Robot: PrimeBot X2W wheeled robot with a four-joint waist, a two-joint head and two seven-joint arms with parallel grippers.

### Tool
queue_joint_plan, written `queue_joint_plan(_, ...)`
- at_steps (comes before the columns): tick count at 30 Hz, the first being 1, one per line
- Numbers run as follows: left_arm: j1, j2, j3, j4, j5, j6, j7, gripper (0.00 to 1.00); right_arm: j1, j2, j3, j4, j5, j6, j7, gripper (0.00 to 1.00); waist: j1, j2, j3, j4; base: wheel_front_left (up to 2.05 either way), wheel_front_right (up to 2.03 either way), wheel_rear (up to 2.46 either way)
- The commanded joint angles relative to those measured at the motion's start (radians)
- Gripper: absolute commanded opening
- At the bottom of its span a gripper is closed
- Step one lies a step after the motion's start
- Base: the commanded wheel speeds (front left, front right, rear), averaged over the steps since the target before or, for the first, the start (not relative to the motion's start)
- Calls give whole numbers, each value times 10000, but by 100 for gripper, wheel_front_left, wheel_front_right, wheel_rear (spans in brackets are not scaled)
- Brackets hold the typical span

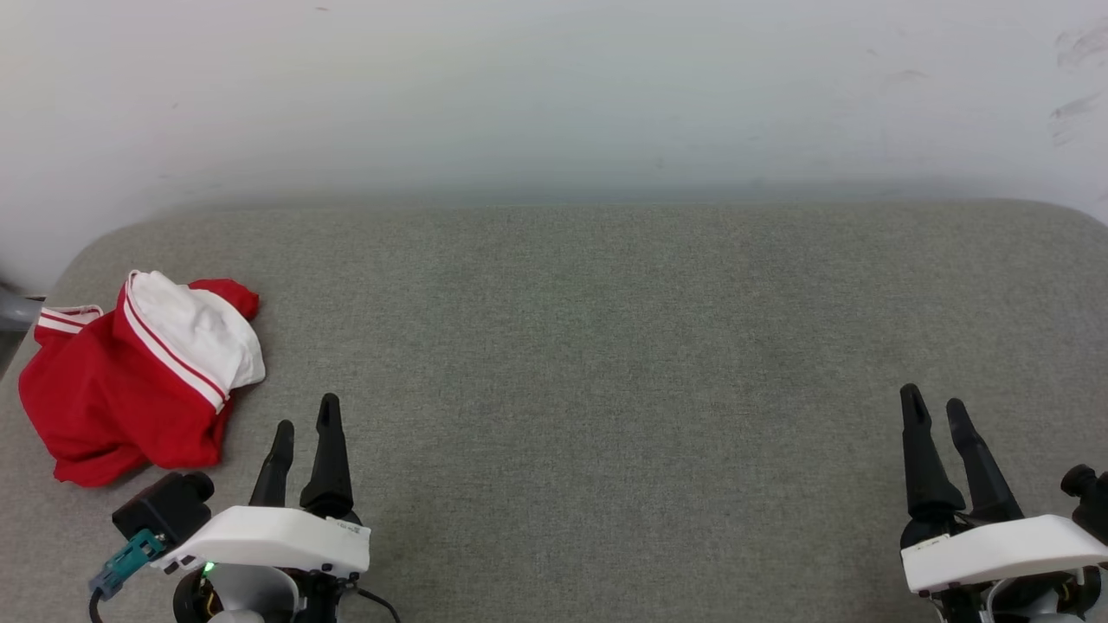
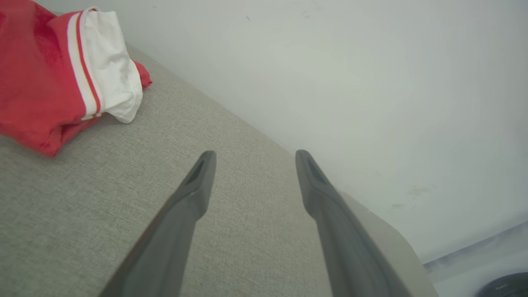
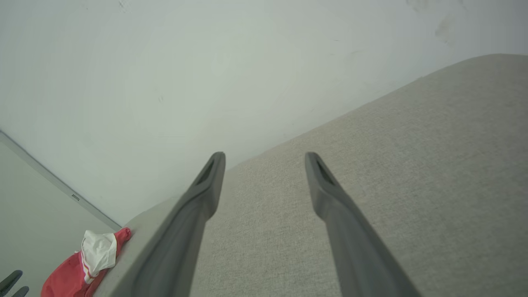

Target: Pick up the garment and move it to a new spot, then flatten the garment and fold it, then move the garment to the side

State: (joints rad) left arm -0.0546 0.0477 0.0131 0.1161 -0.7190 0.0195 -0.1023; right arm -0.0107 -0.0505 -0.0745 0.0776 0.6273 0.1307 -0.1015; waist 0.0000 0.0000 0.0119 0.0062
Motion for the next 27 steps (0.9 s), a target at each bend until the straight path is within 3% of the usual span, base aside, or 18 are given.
queue_joint_plan(1, -18, 25, -48, -127, 388, 68, -135, 100, 1, -4, 33, -137, -476, 0, -127, 100, 0, 0, 4, -2, 0, 0, 0)
queue_joint_plan(27, 152, 29, -531, -68, 3435, 352, -800, 100, 243, -1, 36, -183, -3440, -1, -790, 100, 0, 0, 19, 20, 0, 0, 0)
